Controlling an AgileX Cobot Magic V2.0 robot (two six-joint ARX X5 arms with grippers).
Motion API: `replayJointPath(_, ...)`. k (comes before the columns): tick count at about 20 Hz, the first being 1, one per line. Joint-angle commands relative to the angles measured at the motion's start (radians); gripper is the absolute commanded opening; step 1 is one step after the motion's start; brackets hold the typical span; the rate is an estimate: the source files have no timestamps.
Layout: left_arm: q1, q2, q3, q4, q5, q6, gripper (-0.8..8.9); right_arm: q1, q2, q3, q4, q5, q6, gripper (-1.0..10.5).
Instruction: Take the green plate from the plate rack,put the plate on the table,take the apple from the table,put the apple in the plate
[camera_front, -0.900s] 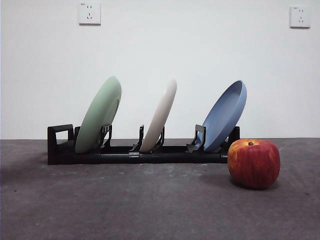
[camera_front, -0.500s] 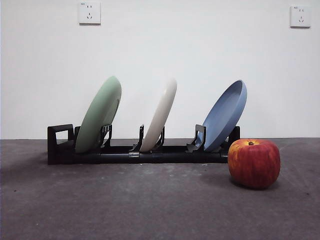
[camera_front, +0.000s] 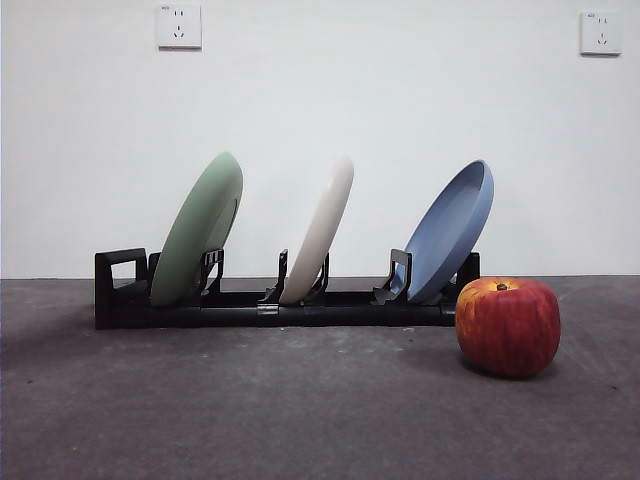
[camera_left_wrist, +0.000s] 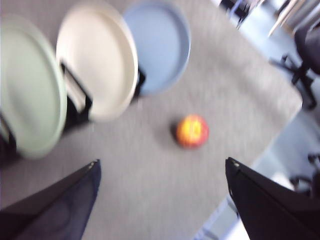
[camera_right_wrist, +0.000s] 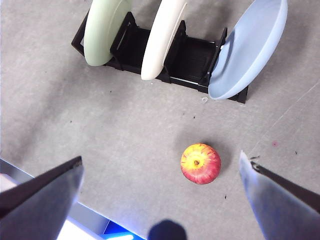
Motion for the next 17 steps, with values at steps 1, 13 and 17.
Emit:
replayJointPath(1,-0.004,0.062,0.002,0.069,-0.002,-0.056,4.09,0.002,0.000,0.005,0.004,0.000,0.010,6.0)
replayJointPath(13,-0.077,0.633,0.550,-0.021,-0.284,-0.068,4.09,0.066,0.030,0.005,0.009,0.039,0.044,6.0)
replayJointPath(17,-0.086,0.747,0.671,-0.071,-0.338,-0.056,4.08,0.094,0.048,0.005,0.010,0.079,0.057,6.0)
